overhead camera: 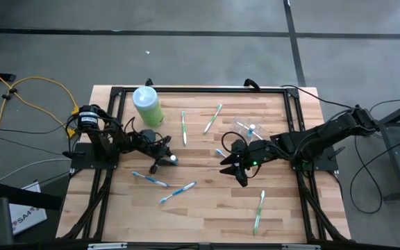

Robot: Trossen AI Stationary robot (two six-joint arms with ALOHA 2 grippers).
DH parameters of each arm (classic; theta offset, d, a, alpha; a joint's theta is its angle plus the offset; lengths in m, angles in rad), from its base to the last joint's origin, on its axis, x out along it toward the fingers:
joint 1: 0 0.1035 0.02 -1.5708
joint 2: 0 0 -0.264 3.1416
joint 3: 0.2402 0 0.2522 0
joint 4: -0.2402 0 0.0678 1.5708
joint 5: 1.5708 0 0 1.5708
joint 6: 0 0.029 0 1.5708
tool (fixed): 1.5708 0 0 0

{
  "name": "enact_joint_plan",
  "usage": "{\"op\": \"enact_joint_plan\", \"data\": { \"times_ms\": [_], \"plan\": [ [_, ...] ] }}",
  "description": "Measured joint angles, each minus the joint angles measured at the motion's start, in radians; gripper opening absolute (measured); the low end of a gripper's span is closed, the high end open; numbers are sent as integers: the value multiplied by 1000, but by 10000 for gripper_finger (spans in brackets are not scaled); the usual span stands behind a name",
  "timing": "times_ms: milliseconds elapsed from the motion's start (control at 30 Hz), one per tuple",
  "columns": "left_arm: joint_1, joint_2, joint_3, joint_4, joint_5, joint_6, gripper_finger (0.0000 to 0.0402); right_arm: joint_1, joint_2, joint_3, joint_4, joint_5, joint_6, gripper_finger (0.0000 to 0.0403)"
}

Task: Pick & Place toothbrushing station
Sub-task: Put the blue mouthwash into the middle of the transparent organizer

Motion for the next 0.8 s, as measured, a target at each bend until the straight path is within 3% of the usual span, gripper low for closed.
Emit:
{"op": "enact_joint_plan", "data": {
  "times_ms": [467, 800],
  "plan": [
    [0, 0, 0, 44, -2, -19, 69, 0, 0, 0, 0, 4, 0, 169],
    [0, 0, 0, 113, -2, -108, 68, 0, 73, 1, 48, 100, -40, 169]
  ]
}}
